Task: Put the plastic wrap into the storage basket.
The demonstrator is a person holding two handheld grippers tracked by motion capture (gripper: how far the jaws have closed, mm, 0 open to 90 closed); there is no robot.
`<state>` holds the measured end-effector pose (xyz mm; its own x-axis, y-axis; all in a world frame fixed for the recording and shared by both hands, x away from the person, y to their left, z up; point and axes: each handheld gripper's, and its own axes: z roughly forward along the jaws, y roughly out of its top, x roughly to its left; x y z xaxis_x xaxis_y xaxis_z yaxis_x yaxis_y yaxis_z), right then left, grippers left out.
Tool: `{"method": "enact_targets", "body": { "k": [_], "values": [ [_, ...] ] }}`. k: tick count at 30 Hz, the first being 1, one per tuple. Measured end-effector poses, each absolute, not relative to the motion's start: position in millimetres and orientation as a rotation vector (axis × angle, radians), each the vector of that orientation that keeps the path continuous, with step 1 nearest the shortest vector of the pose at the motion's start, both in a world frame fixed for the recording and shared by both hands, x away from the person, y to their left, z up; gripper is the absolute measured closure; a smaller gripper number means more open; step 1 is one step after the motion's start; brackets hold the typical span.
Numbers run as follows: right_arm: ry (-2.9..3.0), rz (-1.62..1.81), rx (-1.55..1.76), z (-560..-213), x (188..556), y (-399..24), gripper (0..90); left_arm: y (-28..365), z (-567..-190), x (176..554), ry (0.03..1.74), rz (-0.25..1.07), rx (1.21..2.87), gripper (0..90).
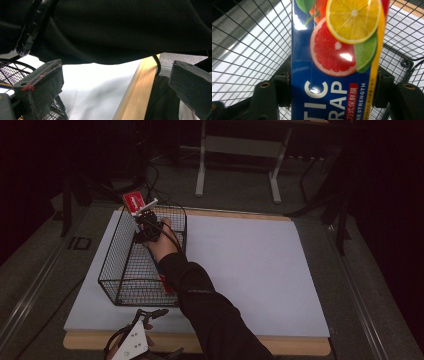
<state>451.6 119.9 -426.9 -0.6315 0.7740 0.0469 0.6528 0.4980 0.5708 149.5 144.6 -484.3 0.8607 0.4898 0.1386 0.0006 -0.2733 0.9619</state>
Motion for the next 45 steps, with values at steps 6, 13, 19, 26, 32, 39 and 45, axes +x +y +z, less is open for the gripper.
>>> {"method": "enact_targets", "body": {
  "k": [6,13,19,26,32,39,45],
  "values": [
    [2.568,0.845,1.188,-419,448,115,21.0,144,-484,149,0.372,0.49,1.8,0.2],
    [2.576,0.921,1.158,-410,445,97,13.3,144,-485,150,0.376,0.492,1.802,0.2],
    [2.591,1.054,1.14,-396,440,75,13.6,144,-485,150,0.379,0.494,1.807,0.2],
    [2.56,1.06,1.103,-387,431,50,13.5,143,-486,151,0.383,0.496,1.811,0.2],
    [2.536,1.069,1.103,-381,428,20,13.8,143,-487,152,0.389,0.499,1.817,0.2],
    [2.513,1.092,1.122,-383,428,-12,13.8,141,-488,152,0.39,0.499,1.821,0.2],
    [2.477,1.069,1.155,-393,428,-50,13.8,140,-488,152,0.387,0.499,1.823,0.2]
  ]
}}
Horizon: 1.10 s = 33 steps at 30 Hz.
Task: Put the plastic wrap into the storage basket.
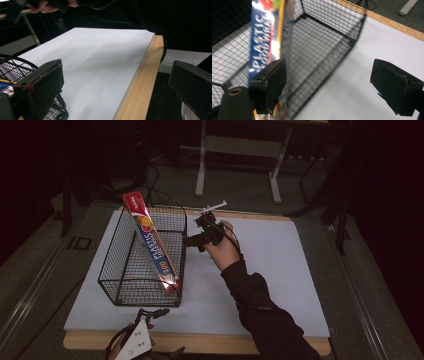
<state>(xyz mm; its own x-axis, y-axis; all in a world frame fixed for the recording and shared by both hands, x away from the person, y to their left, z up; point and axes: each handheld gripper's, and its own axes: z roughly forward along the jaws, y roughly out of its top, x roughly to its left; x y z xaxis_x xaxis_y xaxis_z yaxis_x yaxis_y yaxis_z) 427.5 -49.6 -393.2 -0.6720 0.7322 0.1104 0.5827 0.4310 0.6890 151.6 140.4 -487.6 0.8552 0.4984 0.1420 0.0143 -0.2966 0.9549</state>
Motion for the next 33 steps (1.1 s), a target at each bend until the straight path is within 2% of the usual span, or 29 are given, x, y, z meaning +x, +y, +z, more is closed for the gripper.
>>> {"method": "enact_targets", "body": {
  "k": [11,24,33],
  "values": [
    [2.426,1.064,1.182,-411,416,-99,13.8,140,-488,152,0.387,0.496,1.827,0.2],
    [2.402,1.105,1.158,-430,402,-136,13.8,139,-488,152,0.388,0.495,1.83,0.2],
    [2.419,1.067,1.121,-460,383,-158,13.8,138,-488,152,0.388,0.492,1.833,0.2]
  ]
}}
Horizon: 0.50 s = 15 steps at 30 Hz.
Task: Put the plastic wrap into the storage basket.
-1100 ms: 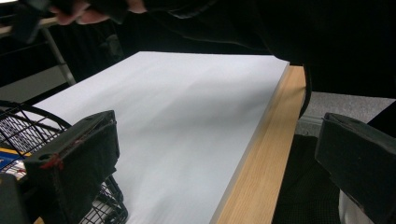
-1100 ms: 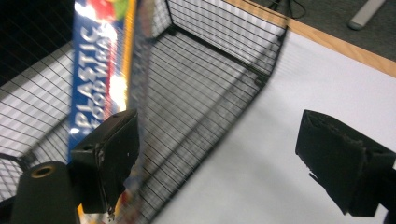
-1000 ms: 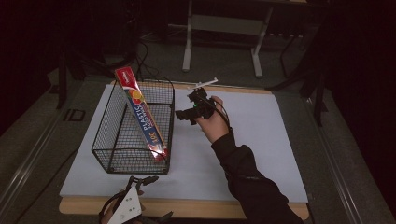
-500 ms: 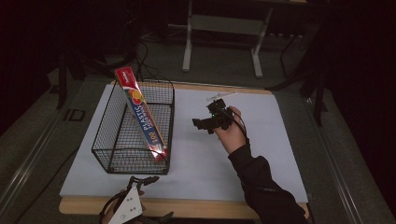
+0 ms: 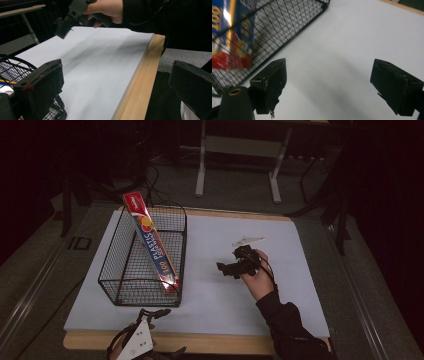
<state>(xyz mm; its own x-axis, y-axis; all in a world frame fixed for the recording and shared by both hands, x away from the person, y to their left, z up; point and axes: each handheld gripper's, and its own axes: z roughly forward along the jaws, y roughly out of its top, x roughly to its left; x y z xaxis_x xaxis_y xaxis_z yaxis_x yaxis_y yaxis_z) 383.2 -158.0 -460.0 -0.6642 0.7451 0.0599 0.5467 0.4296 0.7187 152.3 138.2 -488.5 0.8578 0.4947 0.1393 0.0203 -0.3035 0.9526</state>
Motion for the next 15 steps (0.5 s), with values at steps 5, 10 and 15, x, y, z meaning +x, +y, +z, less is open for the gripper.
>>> {"method": "enact_targets", "body": {
  "k": [5,10,15],
  "values": [
    [2.411,1.076,1.126,-468,377,-169,13.8,138,-489,152,0.391,0.491,1.831,0.2],
    [2.398,1.084,1.149,-476,371,-184,13.9,138,-489,152,0.39,0.491,1.832,0.2],
    [2.373,1.077,1.178,-486,366,-199,13.9,137,-489,152,0.389,0.491,1.832,0.2]
  ]
}}
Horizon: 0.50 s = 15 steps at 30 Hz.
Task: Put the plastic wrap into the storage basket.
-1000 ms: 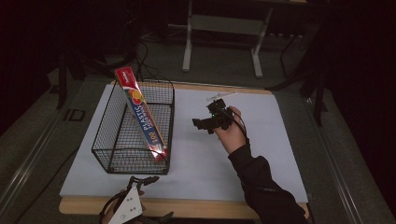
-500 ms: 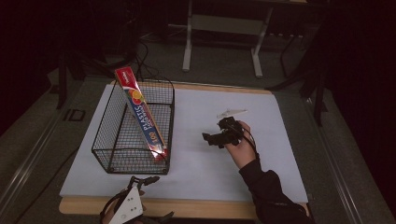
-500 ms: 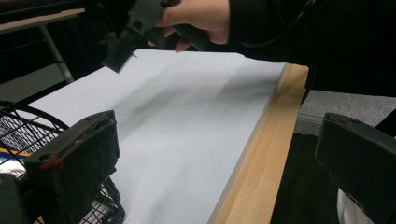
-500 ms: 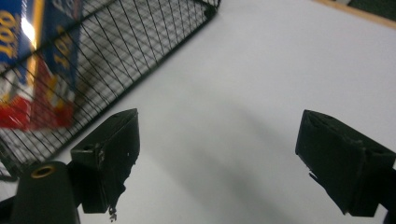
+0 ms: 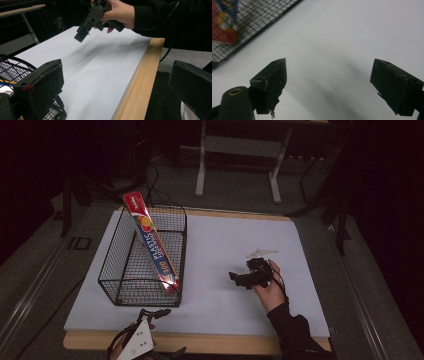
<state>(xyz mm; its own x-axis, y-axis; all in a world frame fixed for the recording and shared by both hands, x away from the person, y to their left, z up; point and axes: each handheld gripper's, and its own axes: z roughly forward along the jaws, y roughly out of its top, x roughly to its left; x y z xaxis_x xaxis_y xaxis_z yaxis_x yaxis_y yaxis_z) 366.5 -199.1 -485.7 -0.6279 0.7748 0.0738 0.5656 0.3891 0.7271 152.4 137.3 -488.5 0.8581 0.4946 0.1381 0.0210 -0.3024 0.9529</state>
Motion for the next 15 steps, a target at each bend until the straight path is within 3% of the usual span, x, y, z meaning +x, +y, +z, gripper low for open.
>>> {"method": "enact_targets", "body": {
  "k": [15],
  "values": [
    [2.4,1.017,1.15,-503,368,-201,14.1,140,-488,152,0.384,0.493,1.828,0.2]
  ]
}}
